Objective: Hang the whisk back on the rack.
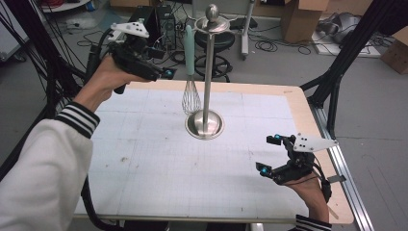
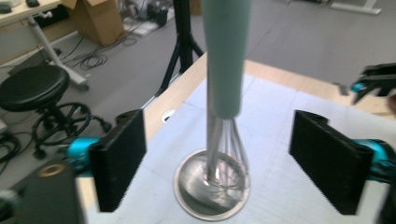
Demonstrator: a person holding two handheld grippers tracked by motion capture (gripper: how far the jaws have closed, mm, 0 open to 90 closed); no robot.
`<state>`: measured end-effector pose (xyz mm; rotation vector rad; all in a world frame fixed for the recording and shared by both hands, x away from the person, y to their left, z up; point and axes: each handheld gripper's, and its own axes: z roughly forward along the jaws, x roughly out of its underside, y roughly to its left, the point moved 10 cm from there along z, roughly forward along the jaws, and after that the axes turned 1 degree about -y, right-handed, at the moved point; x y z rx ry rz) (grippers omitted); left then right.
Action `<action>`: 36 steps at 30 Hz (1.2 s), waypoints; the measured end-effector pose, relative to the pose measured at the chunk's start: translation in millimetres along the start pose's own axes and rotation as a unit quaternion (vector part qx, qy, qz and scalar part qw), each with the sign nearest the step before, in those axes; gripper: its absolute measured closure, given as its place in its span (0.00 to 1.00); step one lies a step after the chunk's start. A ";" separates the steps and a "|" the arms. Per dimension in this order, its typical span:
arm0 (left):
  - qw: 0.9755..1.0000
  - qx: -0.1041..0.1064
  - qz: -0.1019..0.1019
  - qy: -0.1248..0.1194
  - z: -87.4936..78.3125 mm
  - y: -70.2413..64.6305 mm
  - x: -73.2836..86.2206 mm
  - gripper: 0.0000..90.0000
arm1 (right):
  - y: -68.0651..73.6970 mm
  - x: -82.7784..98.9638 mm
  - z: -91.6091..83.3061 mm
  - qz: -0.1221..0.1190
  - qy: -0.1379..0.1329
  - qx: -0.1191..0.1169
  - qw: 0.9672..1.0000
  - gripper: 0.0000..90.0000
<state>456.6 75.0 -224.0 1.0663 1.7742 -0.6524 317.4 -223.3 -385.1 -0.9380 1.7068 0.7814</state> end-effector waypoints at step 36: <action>0.998 -0.044 -0.006 -0.047 -75.7 -52.1 164.6 0.02 | -6.6 3.0 -12.8 0.011 -0.006 0.033 0.999 0.01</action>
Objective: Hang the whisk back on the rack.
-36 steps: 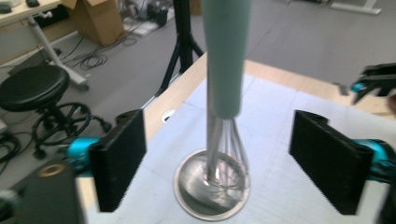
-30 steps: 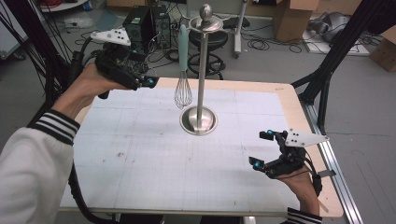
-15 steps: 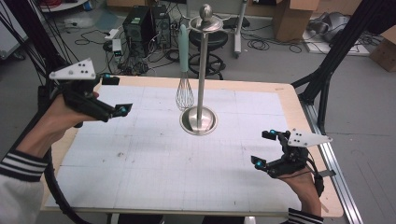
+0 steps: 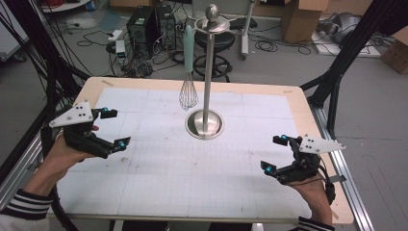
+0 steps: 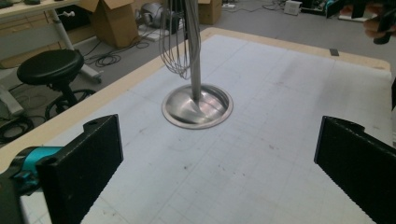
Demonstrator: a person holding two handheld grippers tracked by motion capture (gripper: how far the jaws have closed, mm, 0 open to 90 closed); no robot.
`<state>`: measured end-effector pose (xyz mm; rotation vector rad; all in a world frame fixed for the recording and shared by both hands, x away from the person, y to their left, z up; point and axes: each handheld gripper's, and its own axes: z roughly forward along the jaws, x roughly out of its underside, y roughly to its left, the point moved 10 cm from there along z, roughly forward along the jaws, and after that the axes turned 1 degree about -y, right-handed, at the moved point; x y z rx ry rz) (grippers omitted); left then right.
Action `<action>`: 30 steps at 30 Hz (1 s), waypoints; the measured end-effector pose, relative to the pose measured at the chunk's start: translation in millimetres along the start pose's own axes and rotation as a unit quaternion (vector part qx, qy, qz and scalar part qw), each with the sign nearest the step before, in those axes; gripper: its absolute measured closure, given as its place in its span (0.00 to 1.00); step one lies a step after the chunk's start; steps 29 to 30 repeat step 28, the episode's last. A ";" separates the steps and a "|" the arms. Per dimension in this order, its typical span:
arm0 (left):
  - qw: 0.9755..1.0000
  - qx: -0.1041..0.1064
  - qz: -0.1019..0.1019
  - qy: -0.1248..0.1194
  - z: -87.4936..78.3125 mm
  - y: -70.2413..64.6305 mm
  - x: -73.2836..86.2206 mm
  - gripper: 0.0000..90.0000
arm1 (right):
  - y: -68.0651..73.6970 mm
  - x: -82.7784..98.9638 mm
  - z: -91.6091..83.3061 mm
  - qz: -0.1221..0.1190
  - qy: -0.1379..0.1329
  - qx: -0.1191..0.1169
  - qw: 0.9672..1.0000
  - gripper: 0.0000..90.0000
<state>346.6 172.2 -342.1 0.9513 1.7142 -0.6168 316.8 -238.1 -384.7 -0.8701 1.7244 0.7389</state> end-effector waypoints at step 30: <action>0.999 -0.008 -0.034 -0.032 7.0 -3.2 57.5 0.02 | -4.8 8.0 2.8 0.005 0.005 0.018 1.000 0.01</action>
